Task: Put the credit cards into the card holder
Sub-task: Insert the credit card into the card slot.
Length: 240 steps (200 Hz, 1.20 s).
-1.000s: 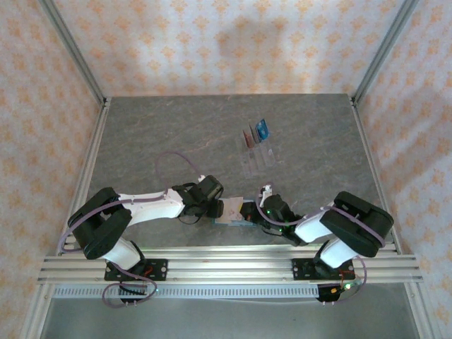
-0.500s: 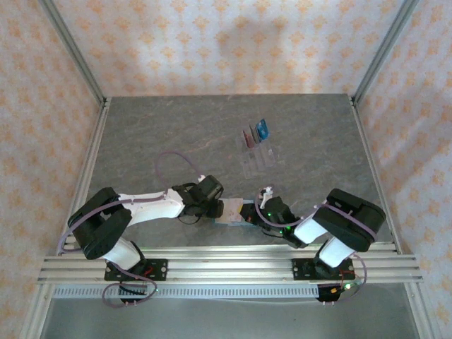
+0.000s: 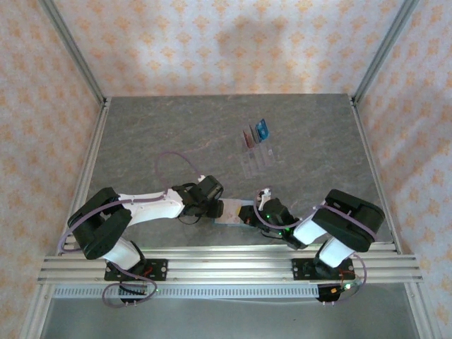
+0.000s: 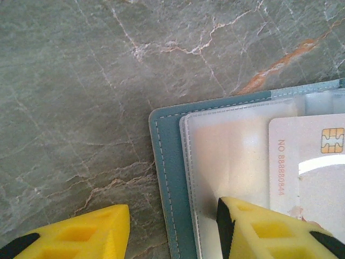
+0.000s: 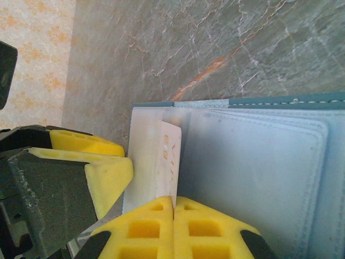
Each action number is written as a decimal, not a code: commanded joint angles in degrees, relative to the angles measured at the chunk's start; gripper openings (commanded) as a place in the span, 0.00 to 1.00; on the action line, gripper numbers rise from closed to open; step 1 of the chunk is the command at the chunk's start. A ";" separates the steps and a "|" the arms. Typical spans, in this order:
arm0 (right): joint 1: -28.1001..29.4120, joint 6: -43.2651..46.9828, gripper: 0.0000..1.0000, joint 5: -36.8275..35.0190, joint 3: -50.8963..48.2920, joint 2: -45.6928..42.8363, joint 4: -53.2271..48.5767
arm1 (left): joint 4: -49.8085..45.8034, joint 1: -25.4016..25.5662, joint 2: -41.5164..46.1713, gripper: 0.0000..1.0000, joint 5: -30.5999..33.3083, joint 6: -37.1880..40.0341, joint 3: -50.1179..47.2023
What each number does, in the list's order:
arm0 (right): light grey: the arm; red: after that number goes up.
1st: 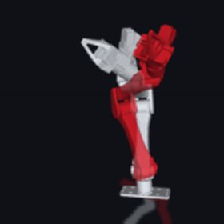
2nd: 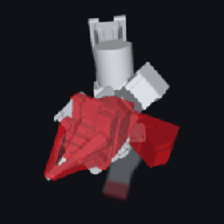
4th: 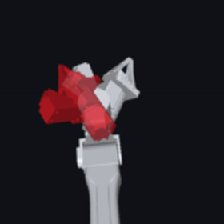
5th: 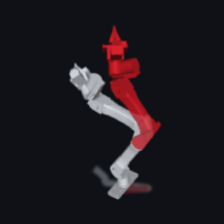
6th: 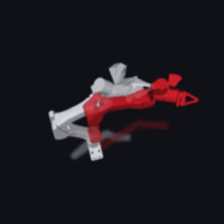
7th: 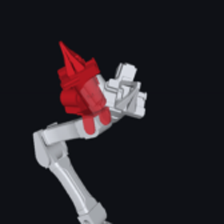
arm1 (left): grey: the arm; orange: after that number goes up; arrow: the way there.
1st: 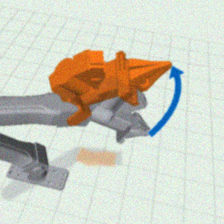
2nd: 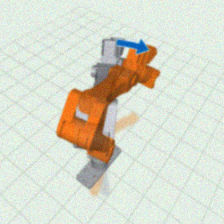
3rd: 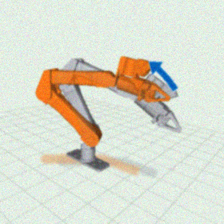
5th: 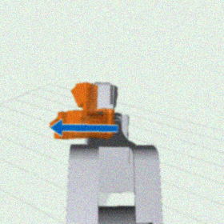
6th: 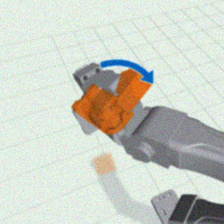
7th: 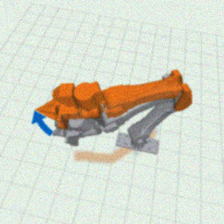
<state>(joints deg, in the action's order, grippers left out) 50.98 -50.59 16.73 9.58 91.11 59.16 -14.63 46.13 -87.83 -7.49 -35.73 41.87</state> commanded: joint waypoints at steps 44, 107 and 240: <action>0.79 0.32 0.00 -3.09 0.79 2.11 -5.81 | -1.22 0.71 -0.23 0.47 -0.18 -0.57 -2.48; 2.02 0.00 0.00 -2.84 3.43 6.85 -3.22 | -1.10 0.71 -0.32 0.47 -0.25 -0.57 -2.41; 2.01 2.49 0.26 -1.13 7.41 -1.51 -19.19 | -4.63 -0.22 6.24 0.48 -3.25 -1.28 -0.57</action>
<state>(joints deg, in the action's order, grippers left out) 52.73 -50.33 16.34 15.66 92.66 54.57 -15.59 46.11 -85.43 -9.13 -36.18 41.04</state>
